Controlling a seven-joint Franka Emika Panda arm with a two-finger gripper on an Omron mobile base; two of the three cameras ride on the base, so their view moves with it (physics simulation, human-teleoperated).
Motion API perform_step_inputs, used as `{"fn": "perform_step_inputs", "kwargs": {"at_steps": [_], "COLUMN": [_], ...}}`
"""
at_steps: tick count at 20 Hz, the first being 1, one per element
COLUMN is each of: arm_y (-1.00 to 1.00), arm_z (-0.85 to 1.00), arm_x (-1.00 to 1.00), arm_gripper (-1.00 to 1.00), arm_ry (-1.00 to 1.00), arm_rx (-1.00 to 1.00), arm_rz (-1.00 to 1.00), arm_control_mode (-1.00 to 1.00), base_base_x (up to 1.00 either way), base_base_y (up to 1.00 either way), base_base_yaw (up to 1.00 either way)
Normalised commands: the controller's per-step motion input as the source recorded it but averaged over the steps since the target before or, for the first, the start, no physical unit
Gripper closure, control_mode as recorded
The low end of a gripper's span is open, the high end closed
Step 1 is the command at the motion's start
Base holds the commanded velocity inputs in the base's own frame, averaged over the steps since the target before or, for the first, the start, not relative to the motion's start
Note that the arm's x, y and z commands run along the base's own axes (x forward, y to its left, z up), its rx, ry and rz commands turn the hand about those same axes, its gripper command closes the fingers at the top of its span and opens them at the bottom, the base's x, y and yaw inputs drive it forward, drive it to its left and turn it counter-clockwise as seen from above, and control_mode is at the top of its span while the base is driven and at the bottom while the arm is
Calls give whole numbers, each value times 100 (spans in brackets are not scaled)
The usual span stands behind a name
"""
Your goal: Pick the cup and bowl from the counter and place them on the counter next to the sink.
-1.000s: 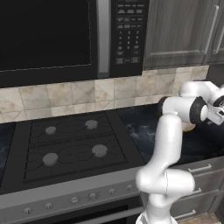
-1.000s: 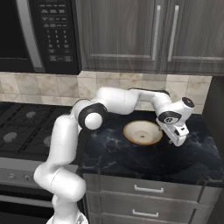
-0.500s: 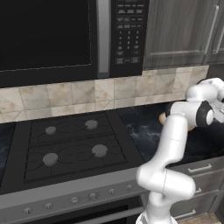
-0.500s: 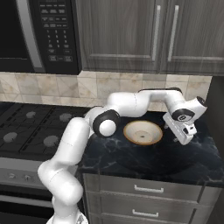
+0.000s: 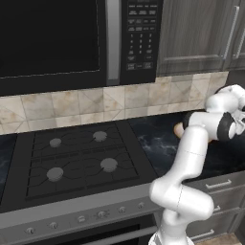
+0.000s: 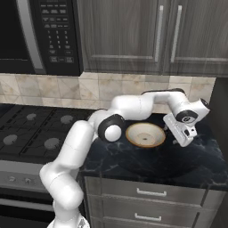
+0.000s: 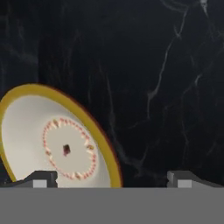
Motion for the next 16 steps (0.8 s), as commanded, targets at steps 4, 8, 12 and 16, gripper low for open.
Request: {"fn": "perform_step_inputs", "kwargs": {"at_steps": [4,8,12,16], "arm_y": [47,36,19,0], "arm_z": [-26,-38,-36,-11], "arm_x": [0,0,0,1], "arm_gripper": [-100,-100,-100,-100], "arm_ry": [0,0,0,0], "arm_rx": [0,0,0,0], "arm_rz": [0,0,0,0], "arm_control_mode": [-100,-100,-100,-100], "base_base_x": [0,0,0,0], "base_base_y": [0,0,0,0], "base_base_yaw": [0,0,0,0]}}
